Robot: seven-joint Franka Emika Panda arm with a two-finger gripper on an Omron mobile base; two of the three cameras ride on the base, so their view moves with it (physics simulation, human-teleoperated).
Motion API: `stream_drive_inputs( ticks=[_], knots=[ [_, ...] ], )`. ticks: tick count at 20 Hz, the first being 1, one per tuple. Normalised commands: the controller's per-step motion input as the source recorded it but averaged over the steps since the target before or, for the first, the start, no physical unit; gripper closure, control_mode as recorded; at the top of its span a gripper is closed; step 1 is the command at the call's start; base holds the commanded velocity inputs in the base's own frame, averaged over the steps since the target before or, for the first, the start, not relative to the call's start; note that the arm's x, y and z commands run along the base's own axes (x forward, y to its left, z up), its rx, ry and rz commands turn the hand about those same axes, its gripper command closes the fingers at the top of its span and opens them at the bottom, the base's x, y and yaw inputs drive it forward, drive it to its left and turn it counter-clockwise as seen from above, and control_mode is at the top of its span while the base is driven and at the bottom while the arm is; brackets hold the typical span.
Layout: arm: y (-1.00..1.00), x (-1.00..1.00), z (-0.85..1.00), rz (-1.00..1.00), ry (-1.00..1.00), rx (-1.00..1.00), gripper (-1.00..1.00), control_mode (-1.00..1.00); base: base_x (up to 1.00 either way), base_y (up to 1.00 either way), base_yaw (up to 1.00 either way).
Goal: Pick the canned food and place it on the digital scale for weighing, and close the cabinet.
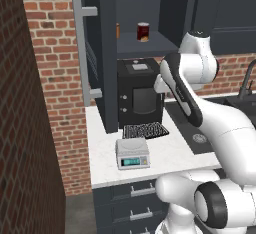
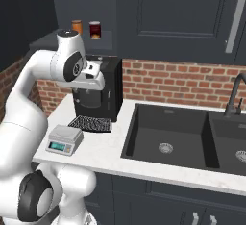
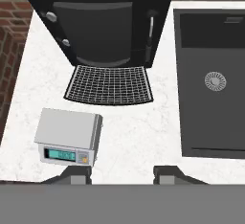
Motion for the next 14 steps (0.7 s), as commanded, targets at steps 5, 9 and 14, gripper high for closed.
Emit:
stream_drive_inputs(
  ticks=[5, 9, 14],
  knots=[
    [0.00, -0.52, 0.03, 0.00, -0.15, 0.00, -1.00, -1.00, 0.00, 0.00, 0.00],
    [0.02, -0.80, 0.18, 0.00, -0.43, 0.00, -1.00, -1.00, 0.00, 0.00, 0.00],
    [0.00, -0.67, 0.37, -0.01, -0.45, 0.00, -1.00, -1.00, 0.00, 0.00, 0.00]
  ],
)
